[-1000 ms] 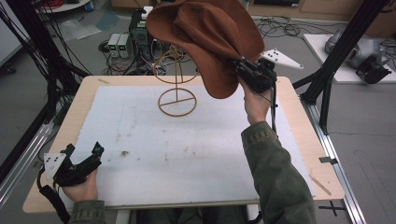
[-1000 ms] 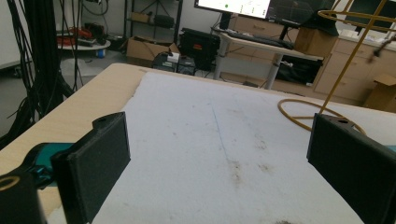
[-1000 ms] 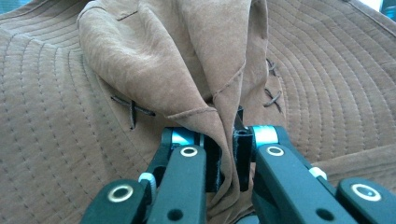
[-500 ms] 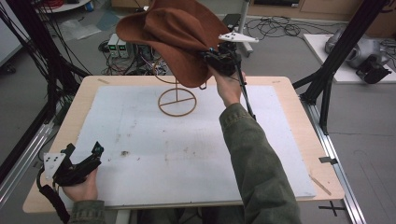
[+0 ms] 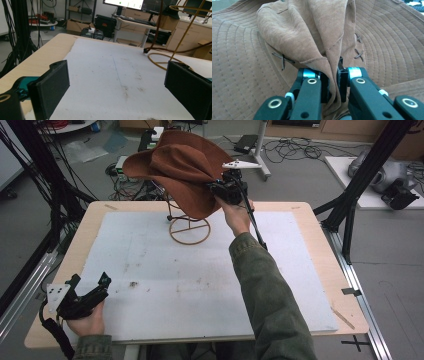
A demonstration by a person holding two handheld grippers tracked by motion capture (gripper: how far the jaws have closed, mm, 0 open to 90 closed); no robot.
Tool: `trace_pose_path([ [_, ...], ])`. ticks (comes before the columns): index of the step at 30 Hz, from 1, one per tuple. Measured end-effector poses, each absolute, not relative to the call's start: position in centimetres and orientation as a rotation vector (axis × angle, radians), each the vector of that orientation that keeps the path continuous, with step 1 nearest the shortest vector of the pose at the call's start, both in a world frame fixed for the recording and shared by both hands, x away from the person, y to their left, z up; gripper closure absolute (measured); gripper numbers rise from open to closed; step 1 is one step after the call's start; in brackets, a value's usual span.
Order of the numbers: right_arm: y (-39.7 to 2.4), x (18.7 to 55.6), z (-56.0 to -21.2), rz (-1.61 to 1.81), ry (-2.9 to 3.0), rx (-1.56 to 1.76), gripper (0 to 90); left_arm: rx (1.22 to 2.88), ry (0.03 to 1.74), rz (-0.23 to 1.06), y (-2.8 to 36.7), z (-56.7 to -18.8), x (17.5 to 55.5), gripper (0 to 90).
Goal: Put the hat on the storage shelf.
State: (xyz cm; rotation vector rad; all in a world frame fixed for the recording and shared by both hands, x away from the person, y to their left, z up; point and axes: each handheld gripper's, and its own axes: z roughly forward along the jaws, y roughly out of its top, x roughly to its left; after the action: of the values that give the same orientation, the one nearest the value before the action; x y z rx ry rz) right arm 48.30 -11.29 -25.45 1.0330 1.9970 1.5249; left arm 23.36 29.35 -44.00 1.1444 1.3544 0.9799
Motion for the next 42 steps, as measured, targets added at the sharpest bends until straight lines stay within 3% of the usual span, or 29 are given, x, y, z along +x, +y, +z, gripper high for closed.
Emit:
trace_pose_path([
  [3, -11.3, 48.3, -25.6, 1.526, 2.008, 1.037, 82.1, 1.145, 1.352, 0.980, 29.3, -44.0, 23.4, 6.2],
  [5, -11.0, 48.2, -25.8, 1.507, 2.041, 1.031, 73.8, 1.144, 1.351, 0.980, 29.3, -44.0, 23.4, 6.2],
  [6, -11.0, 48.2, -25.8, 1.507, 2.041, 1.031, 73.8, 1.144, 1.351, 0.981, 29.3, -44.0, 23.3, 6.2],
  [12, -11.3, 47.9, -26.6, 1.556, 2.029, 1.069, 50.7, 1.145, 1.351, 0.983, 29.4, -44.0, 23.3, 6.2],
  [24, -12.3, 47.1, -28.3, 1.672, 2.001, 0.941, 25.9, 1.146, 1.351, 0.985, 29.4, -44.0, 23.3, 6.2],
  [27, -12.0, 46.5, -27.9, 1.644, 1.911, 0.924, 8.0, 1.139, 1.352, 0.987, 29.4, -44.0, 23.3, 6.2],
  [29, -12.4, 46.3, -27.6, 1.645, 1.862, 0.927, 1.5, 1.136, 1.353, 0.983, 29.3, -43.9, 23.3, 6.2],
  [42, -19.0, 42.3, -26.7, 1.619, 1.555, 0.982, 0.8, 1.136, 1.339, 0.984, 29.0, -43.7, 23.2, 6.2],
])
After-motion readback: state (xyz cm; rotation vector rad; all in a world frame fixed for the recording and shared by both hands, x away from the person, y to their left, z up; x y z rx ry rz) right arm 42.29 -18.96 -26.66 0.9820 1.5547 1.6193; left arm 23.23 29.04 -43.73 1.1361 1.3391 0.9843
